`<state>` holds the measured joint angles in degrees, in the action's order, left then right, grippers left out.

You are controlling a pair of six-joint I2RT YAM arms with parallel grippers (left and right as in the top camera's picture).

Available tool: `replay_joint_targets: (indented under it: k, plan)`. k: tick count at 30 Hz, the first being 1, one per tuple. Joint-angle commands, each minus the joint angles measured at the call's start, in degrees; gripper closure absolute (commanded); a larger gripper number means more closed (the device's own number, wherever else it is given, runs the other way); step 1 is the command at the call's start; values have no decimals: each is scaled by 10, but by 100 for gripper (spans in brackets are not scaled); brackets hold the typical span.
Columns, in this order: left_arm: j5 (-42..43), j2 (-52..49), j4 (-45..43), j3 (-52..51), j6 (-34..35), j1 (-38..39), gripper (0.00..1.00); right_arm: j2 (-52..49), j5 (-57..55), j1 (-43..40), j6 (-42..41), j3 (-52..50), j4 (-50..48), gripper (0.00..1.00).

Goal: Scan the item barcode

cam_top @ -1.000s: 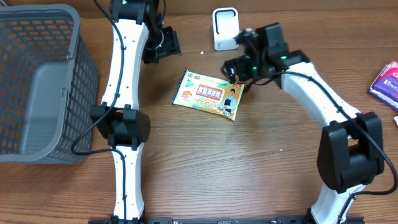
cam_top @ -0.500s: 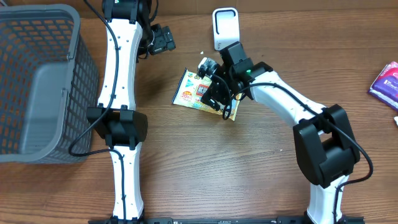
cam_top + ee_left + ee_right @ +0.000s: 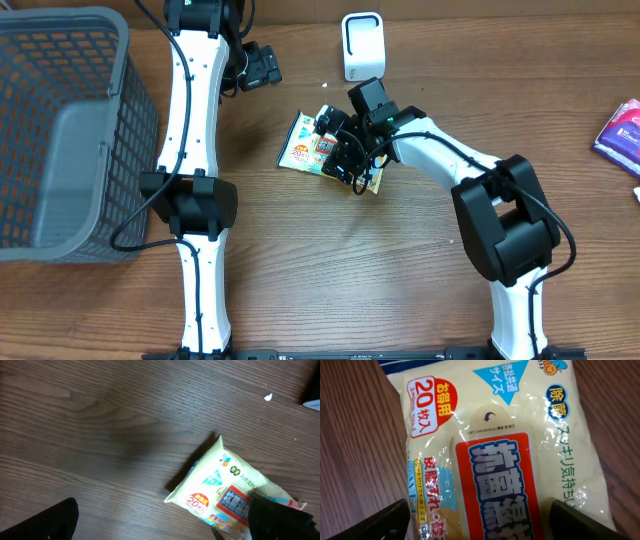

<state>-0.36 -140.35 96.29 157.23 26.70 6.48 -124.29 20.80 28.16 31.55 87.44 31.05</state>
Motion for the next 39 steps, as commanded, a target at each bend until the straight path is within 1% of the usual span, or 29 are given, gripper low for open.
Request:
replay_joint_targets:
  k: [1, 6, 9, 10, 11, 12, 13, 14, 15, 16, 17, 19, 20, 22, 26, 31, 34, 35, 37, 38, 39]
  plan:
    - [-26, 13, 5, 11, 4, -4, 1, -19, -1, -2, -3, 9, 1, 10]
    - [-25, 13, 5, 11, 4, -7, 0, -22, -40, -2, -5, 9, 1, 8]
    - [-26, 13, 5, 11, 3, -9, 0, -47, -50, -1, -4, 9, 1, 9]
    - [-26, 13, 5, 11, 3, -9, 0, -56, -50, -1, -4, 9, 1, 10]
    - [-26, 13, 5, 11, 3, -9, 0, -59, -51, -1, -4, 9, 0, 15]
    - [-26, 13, 5, 11, 3, -9, 0, -59, -51, -1, -5, 9, -2, 17]
    - [-26, 13, 5, 11, 3, -8, 0, -59, -52, 1, -16, 9, -10, 25]
    - [-26, 13, 5, 11, 3, -9, 1, -59, -54, 3, -26, 9, -15, 29]
    - [-26, 13, 5, 11, 3, -9, 0, -59, -58, 5, -27, 9, -14, 35]
    - [-26, 13, 5, 11, 3, -9, 0, -59, -66, 6, -31, 9, -14, 51]
    - [-26, 13, 5, 11, 3, -9, 1, -59, -74, 7, -36, 9, -14, 64]
    - [-26, 13, 5, 11, 3, -9, 1, -59, -97, 8, -71, 14, -14, 82]
    - [-26, 13, 5, 11, 3, -9, 0, -56, -105, 9, -96, 21, -14, 95]
    - [-26, 13, 5, 11, 3, -9, 0, -46, -109, 9, -134, 36, -12, 96]
    - [-26, 13, 5, 11, 3, -9, 0, -20, -112, 5, -173, 64, -12, 96]
    - [-26, 13, 5, 10, 3, -9, 0, 16, -177, -9, -263, 115, -12, 96]
    - [-26, 13, 5, 8, 3, -9, 0, 37, -186, -29, -301, 158, -14, 96]
    - [-26, 13, 5, 7, 3, -9, 0, 42, -195, -36, -316, 171, -19, 96]
    - [-26, 13, 5, 3, 4, -9, 0, 45, -253, -47, -365, 189, -46, 96]
    - [-26, 12, 5, 3, 4, -9, 0, 45, -286, -52, -389, 189, -74, 96]
    - [-26, 12, 5, 3, 4, -8, 0, 45, -298, -55, -395, 189, -93, 96]
